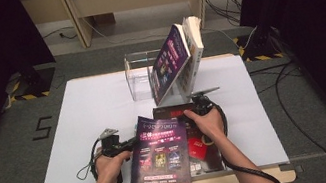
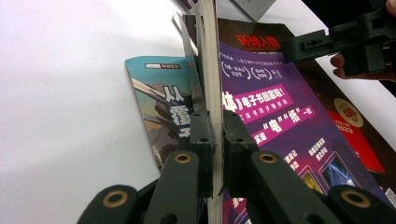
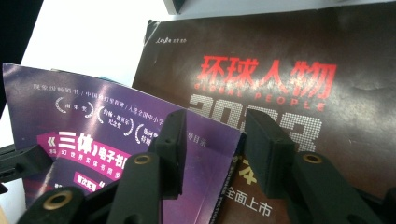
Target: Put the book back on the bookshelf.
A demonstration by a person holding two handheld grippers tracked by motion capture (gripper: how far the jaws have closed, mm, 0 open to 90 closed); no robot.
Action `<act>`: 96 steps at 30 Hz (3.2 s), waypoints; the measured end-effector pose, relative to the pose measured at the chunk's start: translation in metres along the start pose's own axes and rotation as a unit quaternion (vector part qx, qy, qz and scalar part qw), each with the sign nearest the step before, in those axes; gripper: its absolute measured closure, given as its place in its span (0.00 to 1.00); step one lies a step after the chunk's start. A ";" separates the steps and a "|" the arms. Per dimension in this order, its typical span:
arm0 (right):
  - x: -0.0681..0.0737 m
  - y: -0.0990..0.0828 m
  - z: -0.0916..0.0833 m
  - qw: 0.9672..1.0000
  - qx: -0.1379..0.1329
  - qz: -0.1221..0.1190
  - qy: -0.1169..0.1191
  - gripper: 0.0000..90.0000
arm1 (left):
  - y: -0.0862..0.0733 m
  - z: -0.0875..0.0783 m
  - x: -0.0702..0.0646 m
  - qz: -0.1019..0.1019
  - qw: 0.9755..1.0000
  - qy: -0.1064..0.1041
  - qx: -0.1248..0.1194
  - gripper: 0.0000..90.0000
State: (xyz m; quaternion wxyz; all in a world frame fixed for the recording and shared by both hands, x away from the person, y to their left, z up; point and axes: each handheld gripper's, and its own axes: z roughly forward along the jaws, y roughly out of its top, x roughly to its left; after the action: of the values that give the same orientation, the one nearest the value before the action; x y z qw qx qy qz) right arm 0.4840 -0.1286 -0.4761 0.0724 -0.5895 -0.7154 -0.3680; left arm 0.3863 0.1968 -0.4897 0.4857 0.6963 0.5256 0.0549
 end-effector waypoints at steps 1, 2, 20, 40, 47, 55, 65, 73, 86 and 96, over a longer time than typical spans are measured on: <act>0.000 0.000 0.000 1.000 0.000 0.004 0.001 0.69 | 0.000 0.000 0.000 0.000 1.000 0.001 0.000 0.94; -0.001 0.000 0.000 1.000 0.000 0.006 0.002 0.69 | 0.000 0.000 0.000 -0.001 1.000 0.002 0.000 0.94; 0.001 0.000 -0.001 1.000 0.008 0.009 -0.004 0.71 | -0.001 0.002 0.000 -0.007 1.000 0.008 0.005 0.93; 0.005 -0.002 -0.003 1.000 0.021 0.013 -0.014 0.69 | -0.001 0.003 0.000 -0.006 1.000 0.013 0.007 0.93; 0.006 -0.002 -0.003 0.999 0.021 0.002 -0.028 0.76 | -0.001 0.003 0.000 -0.006 1.000 0.016 0.009 0.93; 0.005 -0.004 -0.002 1.000 0.014 -0.003 -0.027 0.83 | 0.000 0.004 0.000 -0.005 1.000 0.019 0.012 0.92; 0.007 -0.005 -0.009 1.000 -0.006 0.006 0.000 0.78 | -0.001 0.004 0.001 -0.006 1.000 0.023 0.013 0.92; 0.004 -0.012 -0.002 0.999 0.024 0.023 0.028 0.73 | -0.001 0.004 0.001 -0.007 1.000 0.022 0.012 0.92; 0.008 -0.013 -0.006 0.998 0.011 0.037 0.044 0.90 | 0.000 0.002 0.004 -0.013 0.999 0.024 0.017 0.88; 0.011 -0.015 -0.013 0.994 -0.022 0.062 0.090 0.94 | 0.008 -0.012 0.006 0.028 0.998 0.063 0.009 0.42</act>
State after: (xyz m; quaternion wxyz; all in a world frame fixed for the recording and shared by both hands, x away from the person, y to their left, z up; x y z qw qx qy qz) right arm 0.4630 -0.1287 -0.4673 0.1467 -0.5987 -0.6595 -0.4302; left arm 0.3868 0.2089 -0.4802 0.4441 0.7099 0.5360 0.1071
